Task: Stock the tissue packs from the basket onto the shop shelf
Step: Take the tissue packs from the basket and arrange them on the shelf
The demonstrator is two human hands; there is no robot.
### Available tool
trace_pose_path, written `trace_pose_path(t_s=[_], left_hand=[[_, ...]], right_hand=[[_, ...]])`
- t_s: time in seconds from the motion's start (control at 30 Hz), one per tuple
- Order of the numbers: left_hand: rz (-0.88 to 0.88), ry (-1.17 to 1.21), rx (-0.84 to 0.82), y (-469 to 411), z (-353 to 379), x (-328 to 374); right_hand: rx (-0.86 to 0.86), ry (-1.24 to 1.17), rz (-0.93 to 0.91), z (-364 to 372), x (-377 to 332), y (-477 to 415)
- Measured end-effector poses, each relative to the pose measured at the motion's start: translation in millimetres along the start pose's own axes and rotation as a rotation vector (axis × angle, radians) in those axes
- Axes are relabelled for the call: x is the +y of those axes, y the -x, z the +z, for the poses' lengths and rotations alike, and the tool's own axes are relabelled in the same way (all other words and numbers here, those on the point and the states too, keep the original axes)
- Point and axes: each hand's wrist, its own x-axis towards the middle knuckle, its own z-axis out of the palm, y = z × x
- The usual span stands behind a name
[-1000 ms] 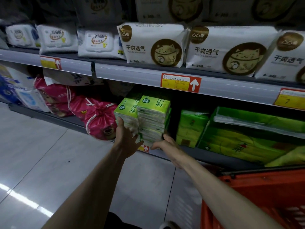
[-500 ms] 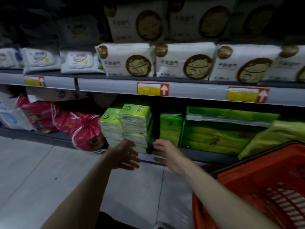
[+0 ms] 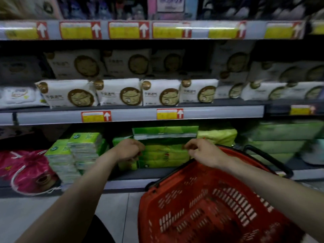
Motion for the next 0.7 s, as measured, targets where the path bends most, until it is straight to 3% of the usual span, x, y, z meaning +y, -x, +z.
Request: trace_pose_path(t_s=[0.1, 0.27, 0.47, 0.7], left_hand=[[0.086, -0.196, -0.055, -3, 19, 26], [0.075, -0.348, -0.070, -22, 37, 55], [0.065, -0.258, 0.064, -48, 61, 63], [0.137, -0.212, 0.099, -52, 67, 49]], right_hand=[[-0.037, 0.173, -0.047, -21, 32, 13], [-0.208, 0.187, -0.046, -22, 39, -14], [-0.147, -0.017, -0.079, -12, 35, -50], [-0.144, 0.059, -0.181, 3, 55, -56]])
